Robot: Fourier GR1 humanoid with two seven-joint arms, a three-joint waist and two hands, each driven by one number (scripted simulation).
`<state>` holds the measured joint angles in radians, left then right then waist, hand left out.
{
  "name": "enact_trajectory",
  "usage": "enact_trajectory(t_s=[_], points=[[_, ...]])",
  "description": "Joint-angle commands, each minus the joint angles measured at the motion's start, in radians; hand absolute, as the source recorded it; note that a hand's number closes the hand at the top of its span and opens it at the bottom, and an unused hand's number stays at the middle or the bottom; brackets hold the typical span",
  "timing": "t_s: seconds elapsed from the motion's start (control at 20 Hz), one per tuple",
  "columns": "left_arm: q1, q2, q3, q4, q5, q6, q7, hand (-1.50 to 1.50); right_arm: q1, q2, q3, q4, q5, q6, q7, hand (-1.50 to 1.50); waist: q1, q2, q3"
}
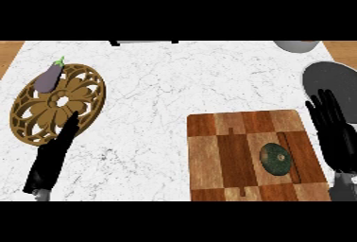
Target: Pick the squash from the cutting board and place it in the pan
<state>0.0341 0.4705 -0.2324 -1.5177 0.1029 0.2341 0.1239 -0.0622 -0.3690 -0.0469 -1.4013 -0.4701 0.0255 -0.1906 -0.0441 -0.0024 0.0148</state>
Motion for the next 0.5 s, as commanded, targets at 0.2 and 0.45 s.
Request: enact_trajectory(t_s=[0.2, 0.45], points=[[-0.116, -0.143, -0.039, -0.105, 0.046, -0.01, -0.119, 0.0, -0.181, -0.101, 0.127, -0.128, -0.098, 0.452, -0.039, 1.5, 0.072, -0.007, -0.015], [-0.089, -0.243, -0.067, -0.086, 0.075, -0.02, -0.228, 0.0, -0.062, -0.3, -0.002, 0.062, 0.02, 0.654, -0.282, -1.5, 0.041, 0.008, -0.013]])
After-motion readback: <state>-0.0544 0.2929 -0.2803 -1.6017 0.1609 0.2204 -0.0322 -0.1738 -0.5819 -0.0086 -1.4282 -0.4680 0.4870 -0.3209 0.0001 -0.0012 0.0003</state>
